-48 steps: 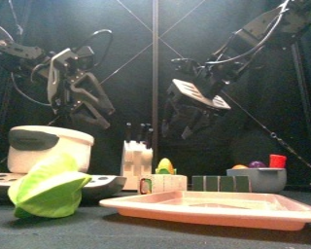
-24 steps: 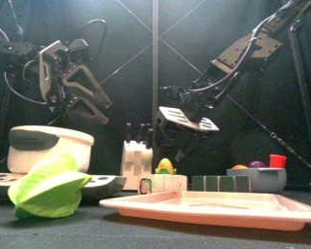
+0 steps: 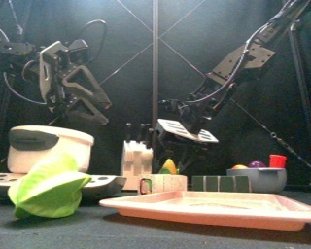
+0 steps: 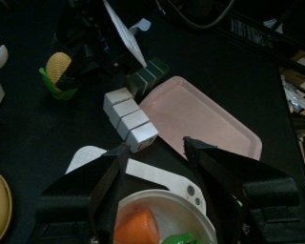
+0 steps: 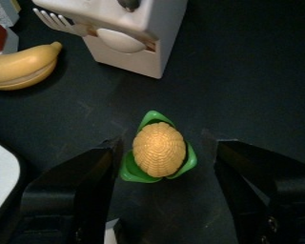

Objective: Grab corn

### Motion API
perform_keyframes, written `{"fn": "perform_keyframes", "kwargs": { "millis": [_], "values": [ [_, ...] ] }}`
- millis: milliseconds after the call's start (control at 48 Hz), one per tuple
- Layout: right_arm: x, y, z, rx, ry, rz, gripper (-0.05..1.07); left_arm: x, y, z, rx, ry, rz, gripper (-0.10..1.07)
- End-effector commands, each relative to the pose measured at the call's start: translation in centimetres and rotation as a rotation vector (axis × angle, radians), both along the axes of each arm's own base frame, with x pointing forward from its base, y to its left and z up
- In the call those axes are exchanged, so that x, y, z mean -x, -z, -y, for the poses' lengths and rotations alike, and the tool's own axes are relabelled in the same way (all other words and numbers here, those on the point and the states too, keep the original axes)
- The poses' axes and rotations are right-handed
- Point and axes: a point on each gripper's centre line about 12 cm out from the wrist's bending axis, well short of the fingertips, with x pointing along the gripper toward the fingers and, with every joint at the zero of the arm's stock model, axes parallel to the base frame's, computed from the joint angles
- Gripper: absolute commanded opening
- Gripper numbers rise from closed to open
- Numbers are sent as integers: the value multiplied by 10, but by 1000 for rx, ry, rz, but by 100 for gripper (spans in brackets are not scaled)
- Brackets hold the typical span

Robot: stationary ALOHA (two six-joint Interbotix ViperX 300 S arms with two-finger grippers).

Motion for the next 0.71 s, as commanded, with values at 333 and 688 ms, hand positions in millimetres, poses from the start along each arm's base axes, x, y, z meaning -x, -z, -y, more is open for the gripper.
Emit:
{"fn": "perform_keyframes", "kwargs": {
  "millis": [333, 688],
  "values": [
    [0, -13, 3, -14, 20, 39, 78, -1, -4, -1, 11, -13, 19, 87],
    [-1, -18, 3, -9, 18, 52, 72, 1, -1, -2, 27, -28, 12, 87]
  ]
}}
